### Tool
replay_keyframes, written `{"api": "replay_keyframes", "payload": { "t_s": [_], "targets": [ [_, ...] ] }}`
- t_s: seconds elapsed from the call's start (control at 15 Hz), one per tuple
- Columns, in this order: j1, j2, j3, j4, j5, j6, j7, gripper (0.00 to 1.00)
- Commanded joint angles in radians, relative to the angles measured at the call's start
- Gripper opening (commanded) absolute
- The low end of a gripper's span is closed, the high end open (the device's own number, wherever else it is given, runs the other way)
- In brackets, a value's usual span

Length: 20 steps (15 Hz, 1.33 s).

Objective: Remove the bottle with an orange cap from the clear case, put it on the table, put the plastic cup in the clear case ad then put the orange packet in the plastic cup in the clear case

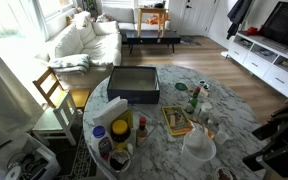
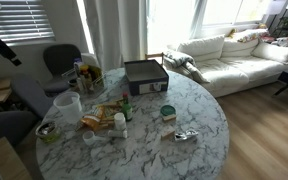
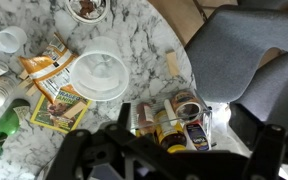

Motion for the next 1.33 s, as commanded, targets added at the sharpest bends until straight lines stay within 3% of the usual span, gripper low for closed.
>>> {"api": "replay_keyframes", "payload": {
  "t_s": [0.0,0.47,0.8,0.87,0.93,1.27],
  "targets": [
    [-0.013,0.118,-0.03,-0.012,0.009,0.139,-0.065,1.0],
    [0.008,0.497,-0.141,0.058,0.008,0.511,-0.268,1.0],
    [0.033,0.745,-0.152,0.182,0.023,0.702,-0.338,1.0],
    [0.048,0.778,-0.154,0.202,0.046,0.728,-0.367,1.0],
    [0.013,0.694,-0.139,0.147,0.002,0.687,-0.313,1.0],
    [0.021,0.78,-0.129,0.207,0.016,0.718,-0.334,1.0]
  ]
}}
